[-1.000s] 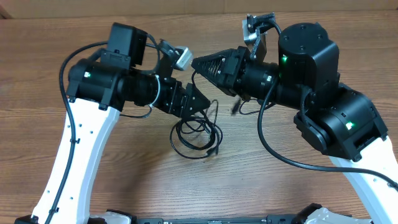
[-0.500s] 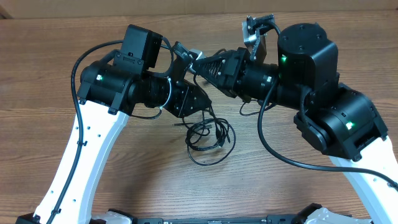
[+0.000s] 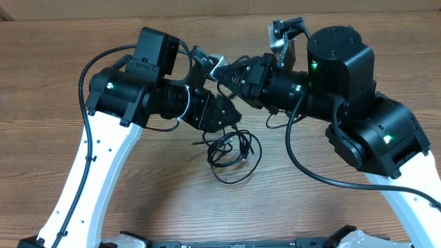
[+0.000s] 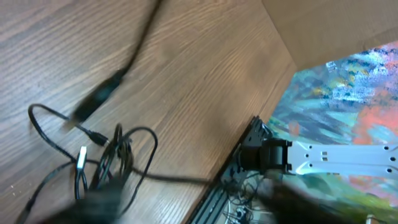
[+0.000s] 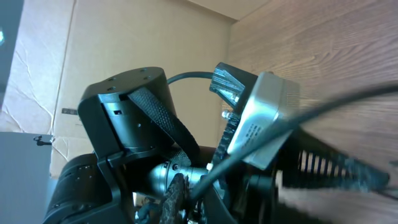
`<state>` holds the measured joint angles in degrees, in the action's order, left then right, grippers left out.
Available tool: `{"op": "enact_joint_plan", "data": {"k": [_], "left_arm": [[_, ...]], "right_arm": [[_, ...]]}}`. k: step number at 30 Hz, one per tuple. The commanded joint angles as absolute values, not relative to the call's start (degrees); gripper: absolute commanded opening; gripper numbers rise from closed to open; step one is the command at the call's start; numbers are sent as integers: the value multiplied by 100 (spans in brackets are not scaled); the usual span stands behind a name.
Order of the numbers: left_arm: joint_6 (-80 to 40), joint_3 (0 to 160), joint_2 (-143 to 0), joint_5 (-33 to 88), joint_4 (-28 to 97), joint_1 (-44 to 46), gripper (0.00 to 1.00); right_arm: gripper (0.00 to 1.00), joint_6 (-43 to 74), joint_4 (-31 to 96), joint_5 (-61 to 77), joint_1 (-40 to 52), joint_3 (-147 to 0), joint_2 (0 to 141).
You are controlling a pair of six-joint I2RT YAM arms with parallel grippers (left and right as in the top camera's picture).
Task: Untangle cables
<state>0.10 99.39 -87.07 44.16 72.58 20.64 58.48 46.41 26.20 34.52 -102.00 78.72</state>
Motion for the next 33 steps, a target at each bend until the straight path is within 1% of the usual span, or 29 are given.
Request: {"op": "enact_joint_plan", "data": {"k": [1, 2, 4, 7, 9, 12, 15, 17, 22, 27, 30, 33], "left_arm": [[-45, 9909, -8700, 4488, 7142, 2082, 100], [-45, 9909, -8700, 4488, 7120, 2082, 100], [-45, 9909, -8700, 4486, 7089, 2082, 96], [-51, 9909, -8700, 4521, 7019, 2082, 86], [-47, 9909, -8700, 4663, 6995, 2082, 73], [-47, 9909, -8700, 4746, 7004, 2082, 49], [-45, 9911, -8700, 4744, 7024, 2082, 38], [-45, 9909, -8700, 4742, 7024, 2082, 36], [-49, 9909, -8700, 4547, 7070, 2082, 35], [-43, 9909, -8700, 4281, 7159, 2082, 38], [-43, 9909, -8700, 4265, 7168, 2082, 43], [-43, 9909, -8700, 4270, 7175, 2082, 44]], "right_arm": [[4, 5946, 4508, 2711, 3437, -10239, 7867], [4, 6038, 4508, 2714, 3437, -10239, 7867], [4, 6198, 4506, 2724, 3437, -10239, 7867], [4, 6329, 4438, 2821, 3437, -10239, 7867], [4, 6326, 4364, 2882, 3437, -10239, 7867], [4, 6322, 4353, 2840, 3430, -10239, 7870], [4, 6322, 4353, 2812, 3430, -10239, 7874], [4, 6320, 4353, 2788, 3430, -10239, 7874], [4, 6322, 4357, 2687, 3310, -10239, 7874], [4, 6320, 4364, 2689, 3063, -10239, 7874], [4, 6320, 4379, 2696, 2991, -10239, 7874], [4, 6318, 4379, 2705, 2980, -10239, 7874]]}}
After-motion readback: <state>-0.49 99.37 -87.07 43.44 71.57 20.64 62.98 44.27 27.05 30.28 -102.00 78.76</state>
